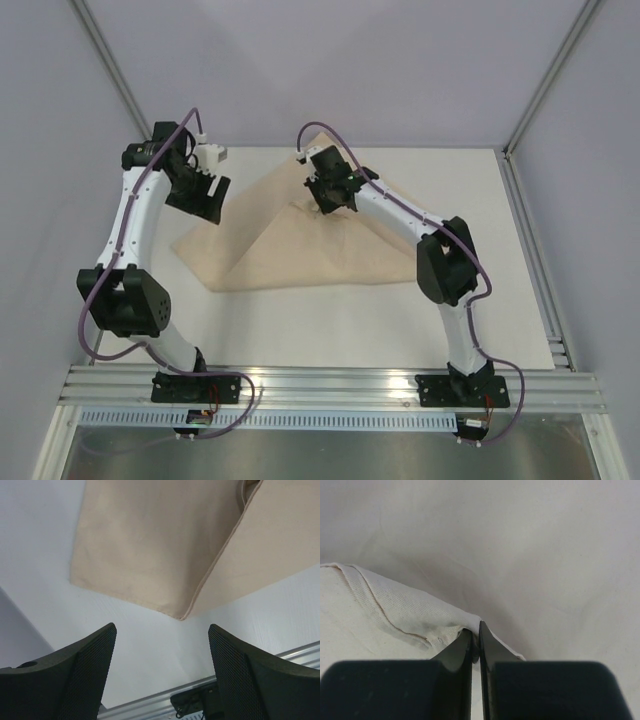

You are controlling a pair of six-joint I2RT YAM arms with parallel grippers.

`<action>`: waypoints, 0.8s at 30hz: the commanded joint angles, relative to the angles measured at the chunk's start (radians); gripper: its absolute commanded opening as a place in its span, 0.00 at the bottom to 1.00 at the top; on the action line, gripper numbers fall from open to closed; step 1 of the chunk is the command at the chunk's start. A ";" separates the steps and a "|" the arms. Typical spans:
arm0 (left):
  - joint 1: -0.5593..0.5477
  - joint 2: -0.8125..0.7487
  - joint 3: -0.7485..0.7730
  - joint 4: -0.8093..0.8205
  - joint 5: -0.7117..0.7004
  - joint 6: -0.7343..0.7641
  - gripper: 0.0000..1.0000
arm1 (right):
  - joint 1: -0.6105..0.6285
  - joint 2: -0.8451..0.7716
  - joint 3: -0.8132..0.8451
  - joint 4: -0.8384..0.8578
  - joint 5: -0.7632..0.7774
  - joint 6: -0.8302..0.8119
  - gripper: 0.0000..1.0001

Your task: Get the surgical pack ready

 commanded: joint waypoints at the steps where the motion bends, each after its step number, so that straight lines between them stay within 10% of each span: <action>1: -0.036 0.019 0.063 0.005 -0.009 -0.004 0.83 | -0.038 0.063 0.106 0.030 0.013 0.074 0.01; 16: -0.199 0.059 0.075 0.010 -0.005 -0.043 0.82 | -0.119 0.294 0.272 -0.037 -0.031 0.228 0.03; 24: -0.237 0.163 0.091 0.064 -0.020 -0.123 0.79 | -0.142 0.325 0.344 -0.102 -0.080 0.219 0.60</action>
